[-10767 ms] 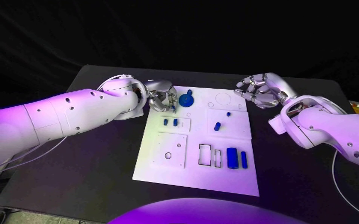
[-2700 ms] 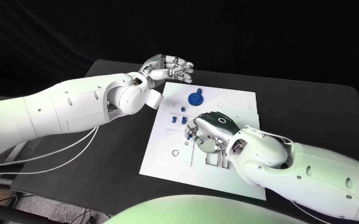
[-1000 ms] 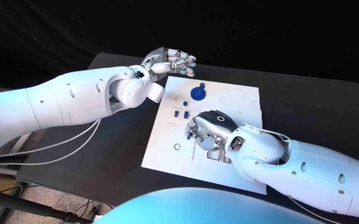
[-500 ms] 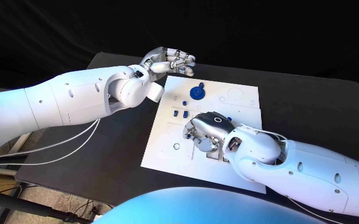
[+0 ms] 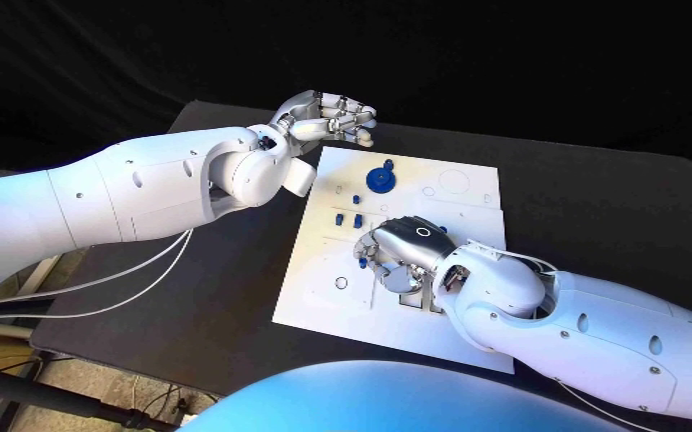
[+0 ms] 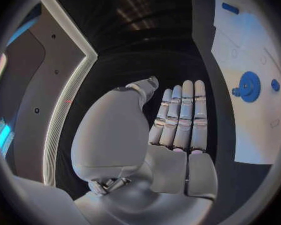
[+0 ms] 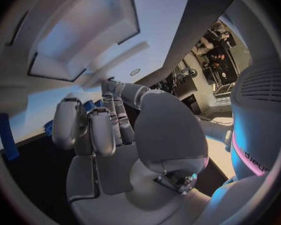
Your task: Assemble the parts on the task board
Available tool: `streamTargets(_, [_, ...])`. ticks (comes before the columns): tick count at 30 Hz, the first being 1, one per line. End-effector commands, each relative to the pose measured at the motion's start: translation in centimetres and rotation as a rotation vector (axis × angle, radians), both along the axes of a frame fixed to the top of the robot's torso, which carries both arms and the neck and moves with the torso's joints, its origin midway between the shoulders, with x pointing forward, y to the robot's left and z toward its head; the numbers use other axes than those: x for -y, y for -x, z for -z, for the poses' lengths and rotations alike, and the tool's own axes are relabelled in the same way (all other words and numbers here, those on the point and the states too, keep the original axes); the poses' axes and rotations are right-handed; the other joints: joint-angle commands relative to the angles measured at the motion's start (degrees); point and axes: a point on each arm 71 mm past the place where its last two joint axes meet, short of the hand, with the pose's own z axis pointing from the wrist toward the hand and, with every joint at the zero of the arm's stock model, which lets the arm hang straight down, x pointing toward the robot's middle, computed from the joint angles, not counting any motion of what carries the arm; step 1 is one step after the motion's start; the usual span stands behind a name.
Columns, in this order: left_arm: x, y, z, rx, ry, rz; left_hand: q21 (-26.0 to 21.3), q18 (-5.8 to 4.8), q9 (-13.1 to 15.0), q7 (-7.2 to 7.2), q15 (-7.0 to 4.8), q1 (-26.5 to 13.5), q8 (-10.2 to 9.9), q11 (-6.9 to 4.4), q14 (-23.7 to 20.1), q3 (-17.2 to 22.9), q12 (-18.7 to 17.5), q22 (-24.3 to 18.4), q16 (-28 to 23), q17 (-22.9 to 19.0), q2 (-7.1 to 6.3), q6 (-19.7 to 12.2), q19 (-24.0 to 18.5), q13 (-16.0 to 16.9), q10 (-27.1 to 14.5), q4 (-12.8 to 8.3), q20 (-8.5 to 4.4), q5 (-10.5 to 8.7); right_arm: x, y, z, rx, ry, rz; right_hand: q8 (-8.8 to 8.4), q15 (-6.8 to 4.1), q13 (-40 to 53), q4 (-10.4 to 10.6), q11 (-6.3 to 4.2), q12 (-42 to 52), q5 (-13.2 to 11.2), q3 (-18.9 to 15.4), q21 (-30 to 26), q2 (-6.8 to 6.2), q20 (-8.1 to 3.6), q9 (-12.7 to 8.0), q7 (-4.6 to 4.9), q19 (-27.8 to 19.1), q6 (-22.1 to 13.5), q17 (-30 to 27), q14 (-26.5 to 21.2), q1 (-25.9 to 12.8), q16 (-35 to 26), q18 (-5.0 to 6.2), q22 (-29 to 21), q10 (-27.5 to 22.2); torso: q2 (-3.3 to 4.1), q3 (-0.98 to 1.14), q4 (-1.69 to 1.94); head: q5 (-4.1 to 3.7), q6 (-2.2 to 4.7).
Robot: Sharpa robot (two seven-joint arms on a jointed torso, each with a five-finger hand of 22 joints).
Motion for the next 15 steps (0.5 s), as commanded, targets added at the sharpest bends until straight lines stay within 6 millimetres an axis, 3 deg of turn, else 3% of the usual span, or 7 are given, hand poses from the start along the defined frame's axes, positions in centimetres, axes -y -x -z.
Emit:
streamTargets(1, [0.1,0.0,-0.1,-0.001,0.011,0.010,-0.27,0.08,-0.08,0.10,0.12,0.58,-0.35,0.09,-0.47,-0.24,-0.18,-0.09,-0.39,0.09,-0.12,-0.54,0.19,0.08,-0.46,-0.02,0.37,-0.07,0.2,0.0,0.0,0.006,-0.023,0.011,-1.05,0.55,-0.74,-0.55,0.73,-0.62,0.09,-0.10,-2.34,-1.13,0.33,-0.37,0.06,-1.36,-1.56,-1.65,0.44,0.12,-0.98,1.32,2.27,-1.86,0.00,0.01,0.00,-0.12,0.16])
streamTargets(9, [0.1,0.0,-0.1,-0.004,0.010,0.012,-0.31,0.07,-0.08,0.11,0.13,0.57,-0.37,0.10,-0.49,-0.25,-0.19,-0.11,-0.41,0.09,-0.12,-0.57,0.19,0.08,-0.49,-0.02,0.38,-0.07,1.5,0.0,-0.7,0.025,-0.056,0.045,-1.14,0.59,-1.06,-0.98,0.73,-0.37,0.13,-0.18,-2.74,-1.40,0.47,-0.35,-0.08,-1.48,-1.59,-1.81,0.36,0.29,-1.17,1.40,2.05,-2.28,-0.06,0.02,-0.03,-0.42,0.51])
streamTargets(15, [-0.1,-0.1,-0.1,-0.003,0.009,0.009,-0.56,0.09,-0.01,0.04,0.16,0.73,-0.19,0.09,-0.60,-0.22,-0.13,-0.27,-0.49,0.16,0.10,-0.27,0.21,0.11,-0.58,-0.05,0.43,-0.07,3.7,-0.6,-2.4,0.044,-0.082,0.094,-0.78,0.58,-1.23,-0.86,0.71,0.07,0.06,-0.55,-3.09,-1.56,0.51,-0.16,-0.08,-1.54,-0.78,-2.40,0.28,-0.14,-1.48,1.46,1.85,-2.26,-0.01,-0.04,-0.05,-0.95,0.92])
